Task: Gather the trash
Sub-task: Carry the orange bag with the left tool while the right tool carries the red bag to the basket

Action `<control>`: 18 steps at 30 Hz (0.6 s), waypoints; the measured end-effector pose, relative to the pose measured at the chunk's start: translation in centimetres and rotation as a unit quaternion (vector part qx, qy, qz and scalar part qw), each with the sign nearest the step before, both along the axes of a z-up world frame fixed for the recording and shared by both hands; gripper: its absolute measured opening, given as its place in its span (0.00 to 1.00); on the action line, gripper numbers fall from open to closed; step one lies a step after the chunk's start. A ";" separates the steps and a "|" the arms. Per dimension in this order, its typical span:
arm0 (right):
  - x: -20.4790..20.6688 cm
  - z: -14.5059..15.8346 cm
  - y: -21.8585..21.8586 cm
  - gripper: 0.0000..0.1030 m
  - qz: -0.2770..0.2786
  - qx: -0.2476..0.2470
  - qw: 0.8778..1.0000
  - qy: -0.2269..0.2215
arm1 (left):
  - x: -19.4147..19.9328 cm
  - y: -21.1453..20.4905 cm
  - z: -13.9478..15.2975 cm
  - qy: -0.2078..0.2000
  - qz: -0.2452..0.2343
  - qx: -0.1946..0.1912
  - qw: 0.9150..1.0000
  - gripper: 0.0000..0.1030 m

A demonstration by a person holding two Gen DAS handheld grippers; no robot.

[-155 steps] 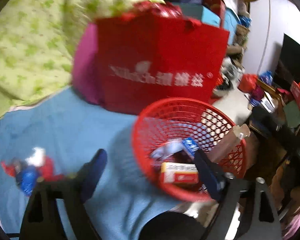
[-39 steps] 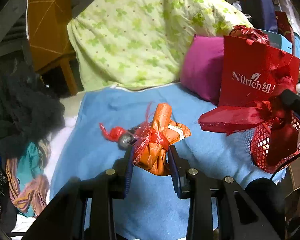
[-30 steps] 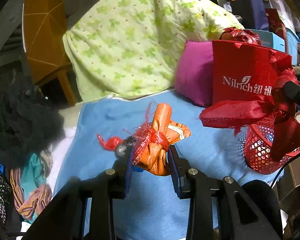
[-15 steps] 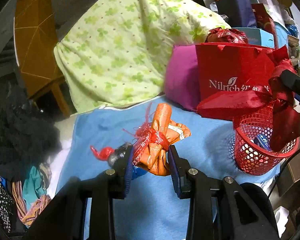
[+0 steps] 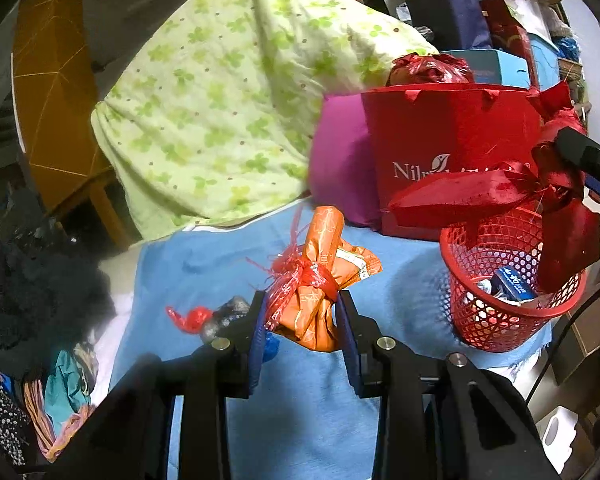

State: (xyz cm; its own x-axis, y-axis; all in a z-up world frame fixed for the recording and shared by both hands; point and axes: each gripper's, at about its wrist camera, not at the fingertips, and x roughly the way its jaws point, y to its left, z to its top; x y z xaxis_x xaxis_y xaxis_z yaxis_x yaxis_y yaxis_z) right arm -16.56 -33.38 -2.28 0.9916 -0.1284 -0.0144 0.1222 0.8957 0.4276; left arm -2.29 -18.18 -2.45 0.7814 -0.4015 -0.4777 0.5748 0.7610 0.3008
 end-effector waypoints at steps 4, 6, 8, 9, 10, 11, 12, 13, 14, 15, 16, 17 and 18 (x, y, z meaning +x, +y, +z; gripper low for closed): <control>-0.5 0.0 -0.4 0.34 -0.007 0.001 1.000 -0.001 | -0.3 -0.7 0.0 -0.001 -0.007 0.002 1.000 0.34; -0.9 0.0 -0.7 0.34 -0.011 0.003 1.000 -0.002 | -0.5 -1.2 0.1 -0.002 -0.010 0.005 1.000 0.34; -1.2 -0.1 -1.0 0.34 -0.016 0.005 1.000 -0.003 | -0.6 -1.5 0.0 -0.002 -0.014 0.006 1.000 0.34; -1.3 -0.2 -1.2 0.34 -0.018 0.007 1.000 -0.003 | -0.7 -1.6 0.0 -0.002 -0.016 0.008 1.000 0.34; -1.5 -0.2 -1.3 0.34 -0.020 0.008 1.000 -0.003 | -0.8 -1.8 0.0 -0.003 -0.018 0.009 1.000 0.34; -1.6 -0.3 -1.6 0.34 -0.022 0.009 1.000 -0.003 | -0.9 -1.9 0.0 -0.004 -0.019 0.010 1.000 0.34; -1.8 -0.3 -1.8 0.34 -0.024 0.011 1.000 -0.003 | -1.0 -2.0 0.0 -0.004 -0.021 0.011 1.000 0.34; -1.9 -0.4 -1.9 0.34 -0.025 0.013 1.000 -0.003 | -1.1 -2.2 0.0 -0.004 -0.023 0.011 1.000 0.34; -2.1 -0.4 -2.0 0.34 -0.028 0.014 1.000 -0.004 | -1.2 -2.2 0.0 -0.004 -0.025 0.012 1.000 0.34; -2.2 -0.4 -2.1 0.34 -0.030 0.014 0.999 -0.004 | -1.3 -2.4 0.0 -0.005 -0.027 0.014 1.000 0.34; -2.4 -0.4 -2.2 0.34 -0.032 0.014 0.999 -0.005 | -1.3 -2.5 0.0 -0.006 -0.028 0.015 0.999 0.34; -2.6 -0.5 -2.3 0.34 -0.033 0.015 0.999 -0.006 | -1.5 -2.7 0.0 -0.007 -0.030 0.015 0.999 0.34; -2.7 -0.5 -2.4 0.34 -0.035 0.016 0.999 -0.006 | -1.6 -2.9 0.1 -0.007 -0.033 0.016 0.999 0.34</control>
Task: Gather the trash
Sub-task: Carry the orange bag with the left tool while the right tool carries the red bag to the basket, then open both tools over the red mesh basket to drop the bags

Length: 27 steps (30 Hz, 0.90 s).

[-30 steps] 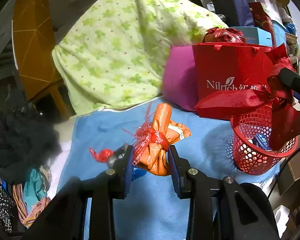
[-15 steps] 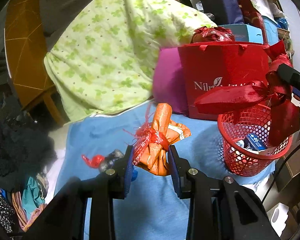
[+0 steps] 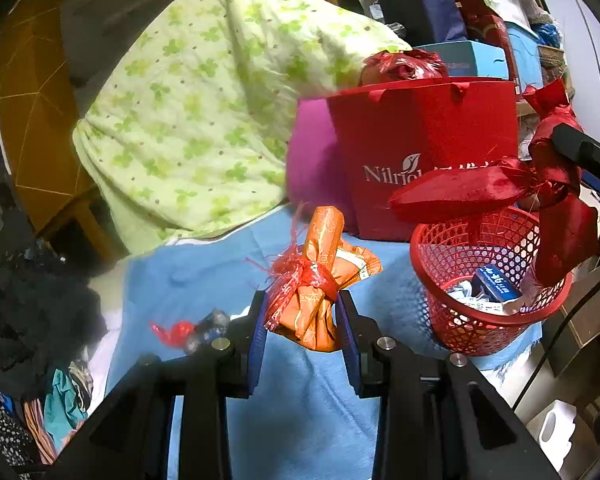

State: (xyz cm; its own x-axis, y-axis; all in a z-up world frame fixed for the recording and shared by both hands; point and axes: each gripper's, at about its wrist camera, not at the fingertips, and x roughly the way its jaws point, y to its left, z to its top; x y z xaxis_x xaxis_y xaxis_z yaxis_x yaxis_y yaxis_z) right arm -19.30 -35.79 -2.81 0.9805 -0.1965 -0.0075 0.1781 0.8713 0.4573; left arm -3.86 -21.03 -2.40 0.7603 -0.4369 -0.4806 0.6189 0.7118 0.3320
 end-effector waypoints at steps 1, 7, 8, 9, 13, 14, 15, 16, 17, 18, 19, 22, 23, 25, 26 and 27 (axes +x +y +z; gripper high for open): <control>-0.1 0.0 -0.1 0.34 -0.002 0.000 1.000 0.000 | -0.1 -0.2 0.0 0.000 -0.002 0.001 1.000 0.34; -0.9 -0.3 -0.7 0.34 -0.013 0.008 1.000 0.000 | -0.7 -1.3 0.0 -0.003 -0.016 0.008 1.000 0.34; -1.0 -0.4 -0.9 0.34 -0.014 0.009 1.000 0.000 | -0.8 -1.5 0.0 -0.004 -0.018 0.009 1.000 0.34; -1.1 -0.4 -1.0 0.34 -0.016 0.011 1.000 0.000 | -0.9 -1.6 0.0 -0.005 -0.021 0.011 1.000 0.34; -1.6 -0.7 -1.6 0.34 -0.024 0.016 1.000 0.000 | -1.3 -2.5 -0.1 -0.006 -0.030 0.014 0.999 0.34; -1.7 -0.8 -1.8 0.34 -0.026 0.017 1.000 0.000 | -1.5 -2.7 -0.1 -0.007 -0.033 0.016 0.999 0.34; -1.8 -0.9 -2.0 0.34 -0.029 0.018 0.999 0.001 | -1.6 -2.9 -0.1 -0.007 -0.035 0.017 0.999 0.34; -1.9 -1.0 -2.1 0.34 -0.031 0.019 0.999 0.001 | -1.7 -3.2 -0.2 -0.006 -0.039 0.018 0.999 0.34; -2.0 -1.1 -2.3 0.34 -0.034 0.020 0.999 0.002 | -1.8 -3.4 -0.2 -0.005 -0.042 0.018 0.999 0.34; -2.1 -1.2 -2.6 0.34 -0.036 0.022 0.999 0.002 | -1.9 -3.7 -0.2 -0.003 -0.046 0.018 0.999 0.34; -2.2 -1.3 -2.8 0.34 -0.040 0.024 0.999 0.003 | -2.0 -4.0 -0.3 -0.001 -0.051 0.019 0.998 0.34; -2.5 -2.0 -4.0 0.34 -0.052 0.037 0.998 0.006 | -2.2 -5.0 -0.3 0.008 -0.073 0.016 0.997 0.34; -2.6 -2.4 -4.6 0.34 -0.057 0.047 0.997 0.007 | -2.2 -5.4 -0.3 0.015 -0.083 0.015 0.996 0.34; -2.4 -3.2 -5.9 0.35 -0.064 0.076 0.995 0.012 | -2.3 -6.4 -0.4 0.028 -0.101 0.014 0.994 0.34; -2.5 -3.8 -6.8 0.35 -0.067 0.097 0.993 0.013 | -2.3 -7.0 -0.4 0.037 -0.112 0.013 0.993 0.34; -2.5 -4.4 -7.5 0.35 -0.068 0.114 0.991 0.014 | -2.3 -7.6 -0.5 0.045 -0.122 0.011 0.991 0.34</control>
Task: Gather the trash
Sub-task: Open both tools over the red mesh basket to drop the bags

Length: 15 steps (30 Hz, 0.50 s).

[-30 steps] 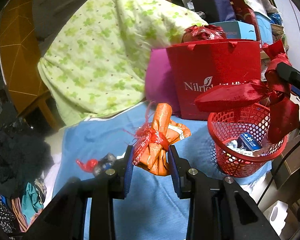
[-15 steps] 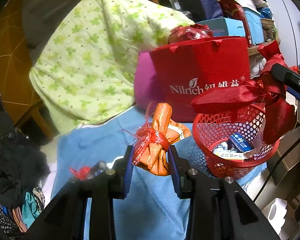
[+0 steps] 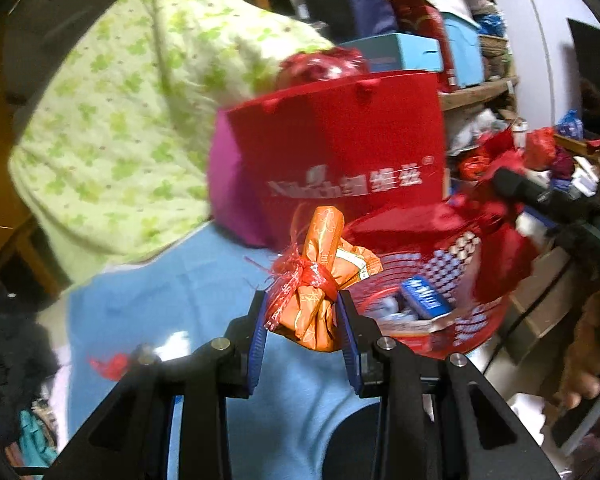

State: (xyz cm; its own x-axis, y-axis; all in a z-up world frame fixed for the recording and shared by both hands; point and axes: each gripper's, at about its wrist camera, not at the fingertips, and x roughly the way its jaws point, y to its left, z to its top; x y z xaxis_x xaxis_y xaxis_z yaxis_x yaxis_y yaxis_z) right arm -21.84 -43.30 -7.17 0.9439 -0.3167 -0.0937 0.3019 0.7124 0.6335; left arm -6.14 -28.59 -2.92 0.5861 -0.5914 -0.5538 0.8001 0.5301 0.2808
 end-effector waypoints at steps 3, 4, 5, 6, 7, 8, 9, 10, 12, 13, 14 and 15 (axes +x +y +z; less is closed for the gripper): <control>0.1 -1.2 -1.6 0.35 -0.005 0.037 0.999 0.004 | -0.1 -1.8 -0.5 0.021 -0.029 0.005 0.999 0.35; 0.2 -1.7 -2.1 0.36 -0.006 0.048 0.999 0.009 | 0.0 -2.4 -0.8 0.027 -0.035 0.007 0.999 0.35; 0.3 -2.1 -2.6 0.36 -0.005 0.059 0.998 0.011 | 0.1 -3.0 -1.1 0.035 -0.039 0.009 0.999 0.35; 0.3 -2.4 -2.9 0.36 -0.006 0.067 0.998 0.012 | 0.3 -3.6 -1.4 0.044 -0.043 0.011 0.998 0.35; 0.3 -2.7 -3.2 0.36 -0.007 0.074 0.997 0.013 | 0.5 -4.2 -1.7 0.053 -0.047 0.013 0.997 0.36; 0.3 -2.9 -3.4 0.37 -0.007 0.080 0.997 0.013 | 0.6 -4.6 -2.0 0.060 -0.051 0.014 0.997 0.36; 0.4 -3.1 -3.5 0.37 -0.007 0.084 0.996 0.015 | 0.7 -5.0 -2.3 0.065 -0.055 0.015 0.996 0.36; 0.4 -3.2 -3.7 0.37 -0.007 0.086 0.996 0.018 | 0.9 -5.5 -2.7 0.070 -0.058 0.020 0.996 0.36; 0.5 -3.5 -3.9 0.48 -0.007 0.096 0.995 0.023 | 1.0 -5.9 -3.2 0.072 -0.063 0.022 0.995 0.42; 0.4 -3.8 -4.1 0.71 -0.006 0.108 0.994 0.019 | 1.0 -5.9 -3.4 0.072 -0.066 0.020 0.995 0.51; 0.2 -4.0 -4.1 0.77 -0.008 0.115 0.993 0.009 | 1.0 -5.9 -3.4 0.070 -0.066 0.017 0.995 0.56; 0.1 -4.0 -4.1 0.77 -0.007 0.115 0.993 0.001 | 1.0 -5.7 -3.4 0.067 -0.067 0.011 0.995 0.57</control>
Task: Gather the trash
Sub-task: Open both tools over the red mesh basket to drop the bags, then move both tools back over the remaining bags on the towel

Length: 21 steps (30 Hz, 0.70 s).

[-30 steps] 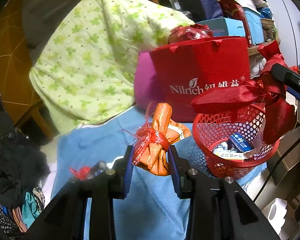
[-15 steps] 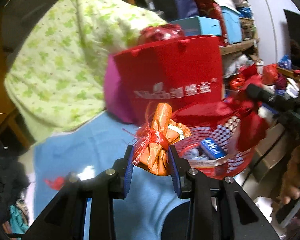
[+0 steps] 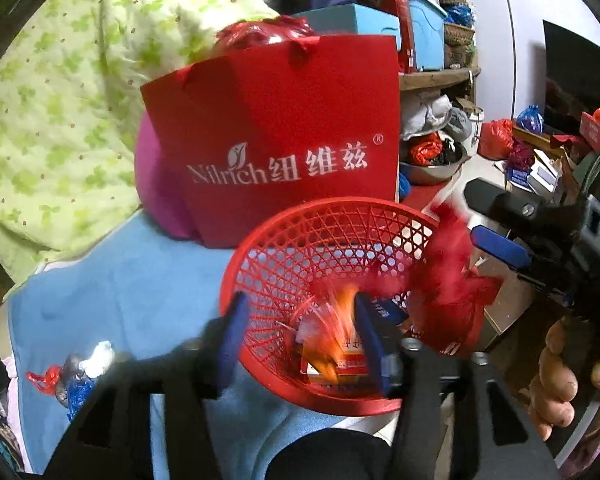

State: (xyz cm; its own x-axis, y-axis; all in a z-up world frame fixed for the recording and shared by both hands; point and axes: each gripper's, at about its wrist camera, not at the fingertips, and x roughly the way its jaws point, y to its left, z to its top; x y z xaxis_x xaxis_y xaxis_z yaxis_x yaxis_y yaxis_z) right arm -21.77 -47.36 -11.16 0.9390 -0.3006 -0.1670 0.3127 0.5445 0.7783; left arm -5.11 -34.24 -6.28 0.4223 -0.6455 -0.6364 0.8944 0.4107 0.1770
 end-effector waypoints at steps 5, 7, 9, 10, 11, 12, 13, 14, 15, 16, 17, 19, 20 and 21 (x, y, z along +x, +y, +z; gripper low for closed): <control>-0.3 1.1 1.0 0.77 -0.001 -0.034 0.999 -0.005 | 0.6 2.3 0.3 0.001 0.008 -0.007 1.000 0.57; -0.3 1.9 1.6 0.77 0.001 -0.053 0.999 -0.011 | 1.1 4.0 0.1 -0.001 0.025 -0.006 1.000 0.57; 0.0 2.7 2.4 0.77 0.007 -0.070 0.997 -0.010 | 2.1 5.9 -0.2 0.010 0.042 -0.005 0.999 0.57; 0.3 3.3 2.9 0.77 0.014 -0.080 0.997 -0.014 | 2.8 7.2 -0.5 0.019 0.057 -0.004 0.998 0.57; 0.5 3.8 3.5 0.77 0.021 -0.091 0.995 -0.016 | 3.5 8.7 -0.9 0.026 0.074 -0.004 0.997 0.57; 0.9 4.3 4.2 0.77 0.028 -0.102 0.994 -0.018 | 4.1 10.1 -1.2 0.031 0.088 -0.005 0.996 0.57; 1.3 4.8 4.7 0.77 0.036 -0.111 0.993 -0.019 | 5.1 12.0 -1.7 0.039 0.110 -0.007 0.993 0.57; 1.8 5.3 5.4 0.77 0.047 -0.122 0.991 -0.021 | 5.9 13.7 -2.0 0.044 0.129 -0.008 0.991 0.57; 2.2 5.7 5.9 0.77 0.056 -0.128 0.990 -0.022 | 6.7 15.3 -2.4 0.047 0.148 -0.011 0.988 0.57; 2.9 6.3 6.8 0.77 0.068 -0.138 0.988 -0.023 | 7.5 17.2 -2.8 0.052 0.171 -0.015 0.984 0.57; 3.5 6.6 7.4 0.77 0.078 -0.145 0.986 -0.023 | 8.3 18.7 -3.2 0.059 0.192 -0.019 0.979 0.57; 5.2 7.3 9.1 0.77 0.102 -0.160 0.982 -0.020 | 10.1 22.5 -4.0 0.075 0.242 -0.028 0.967 0.57; 6.1 7.5 9.9 0.77 0.116 -0.165 0.979 -0.017 | 10.9 24.1 -4.5 0.078 0.261 -0.031 0.962 0.57; 7.0 7.6 10.6 0.77 0.128 -0.167 0.978 -0.014 | 11.5 25.8 -4.9 0.080 0.282 -0.034 0.955 0.57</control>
State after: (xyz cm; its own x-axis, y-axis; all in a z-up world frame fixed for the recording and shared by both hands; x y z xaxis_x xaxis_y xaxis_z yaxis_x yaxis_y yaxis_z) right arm -14.73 -36.80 -3.58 0.9934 -0.0886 -0.0721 0.1138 0.8271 0.5503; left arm 6.42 -8.47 -11.19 0.6155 -0.3862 -0.6870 0.5410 0.8409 0.0120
